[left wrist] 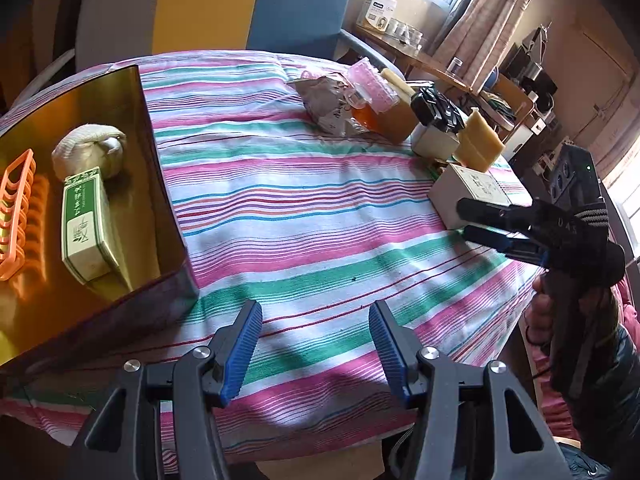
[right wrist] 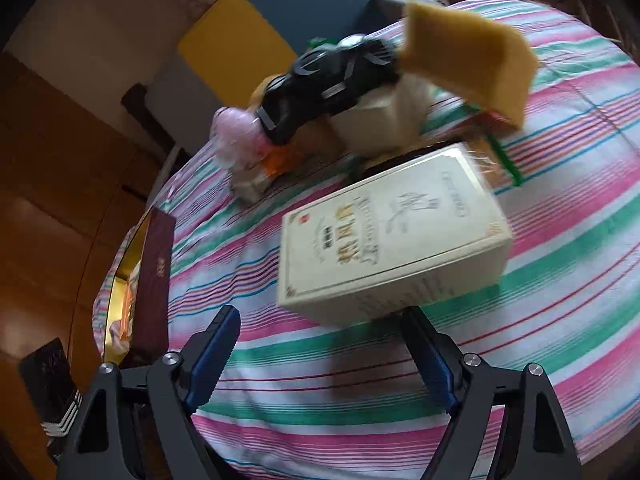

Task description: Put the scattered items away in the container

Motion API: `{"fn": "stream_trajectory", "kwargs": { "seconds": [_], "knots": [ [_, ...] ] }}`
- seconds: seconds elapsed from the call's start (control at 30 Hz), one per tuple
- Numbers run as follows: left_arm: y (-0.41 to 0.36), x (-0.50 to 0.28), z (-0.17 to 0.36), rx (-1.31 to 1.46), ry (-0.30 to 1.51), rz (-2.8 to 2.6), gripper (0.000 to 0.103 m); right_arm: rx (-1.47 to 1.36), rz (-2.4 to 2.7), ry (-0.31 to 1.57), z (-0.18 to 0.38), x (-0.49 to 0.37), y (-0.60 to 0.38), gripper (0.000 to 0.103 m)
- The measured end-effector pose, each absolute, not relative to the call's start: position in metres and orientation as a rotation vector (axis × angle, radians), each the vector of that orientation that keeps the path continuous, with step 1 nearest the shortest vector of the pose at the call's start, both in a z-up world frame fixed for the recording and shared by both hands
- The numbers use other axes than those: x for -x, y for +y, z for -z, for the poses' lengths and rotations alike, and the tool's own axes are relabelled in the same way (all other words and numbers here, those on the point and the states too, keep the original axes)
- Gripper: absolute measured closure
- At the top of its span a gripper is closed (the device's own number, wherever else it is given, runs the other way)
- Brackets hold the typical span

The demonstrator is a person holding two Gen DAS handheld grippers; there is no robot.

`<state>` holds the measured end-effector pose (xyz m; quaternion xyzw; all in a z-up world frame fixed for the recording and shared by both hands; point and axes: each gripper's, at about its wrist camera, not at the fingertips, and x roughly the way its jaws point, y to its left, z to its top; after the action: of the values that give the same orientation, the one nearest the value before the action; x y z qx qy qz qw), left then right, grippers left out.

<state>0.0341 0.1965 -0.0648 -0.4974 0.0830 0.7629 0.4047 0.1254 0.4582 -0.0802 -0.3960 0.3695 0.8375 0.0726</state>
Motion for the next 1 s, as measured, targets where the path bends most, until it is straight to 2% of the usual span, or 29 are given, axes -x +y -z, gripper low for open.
{"fn": "stream_trajectory", "kwargs": {
  "seconds": [0.2, 0.3, 0.47, 0.53, 0.6, 0.67, 0.8, 1.0],
  "knots": [
    [0.198, -0.035, 0.063, 1.238, 0.226, -1.912, 0.046, 1.318, -2.652, 1.143, 0.079, -0.104, 0.406, 0.019],
    [0.207, -0.038, 0.063, 1.228, 0.245, -1.887, 0.046, 1.293, -2.675, 1.112, 0.067, -0.116, 0.406, 0.019],
    [0.224, -0.043, 0.066, 1.22, 0.27, -1.84, 0.046, 1.057, -2.628, 1.128, 0.037, -0.162, 0.448, 0.018],
    [0.228, -0.045, 0.068, 1.222, 0.278, -1.825, 0.046, 0.933, -2.573, 1.144, 0.027, -0.181, 0.471, 0.015],
    [0.229, -0.045, 0.07, 1.231, 0.28, -1.822, 0.046, 0.859, -2.488, 1.171, 0.029, -0.191, 0.493, 0.011],
    [0.226, -0.043, 0.07, 1.241, 0.276, -1.834, 0.046, 0.837, -2.409, 1.213, 0.04, -0.191, 0.511, 0.011],
    [0.218, -0.034, 0.07, 1.261, 0.255, -1.865, 0.046, 0.847, -2.366, 1.301, 0.058, -0.175, 0.522, 0.011],
    [0.211, -0.025, 0.071, 1.281, 0.236, -1.894, 0.046, 1.04, -2.636, 1.421, 0.061, -0.123, 0.466, 0.011]
  ]
}}
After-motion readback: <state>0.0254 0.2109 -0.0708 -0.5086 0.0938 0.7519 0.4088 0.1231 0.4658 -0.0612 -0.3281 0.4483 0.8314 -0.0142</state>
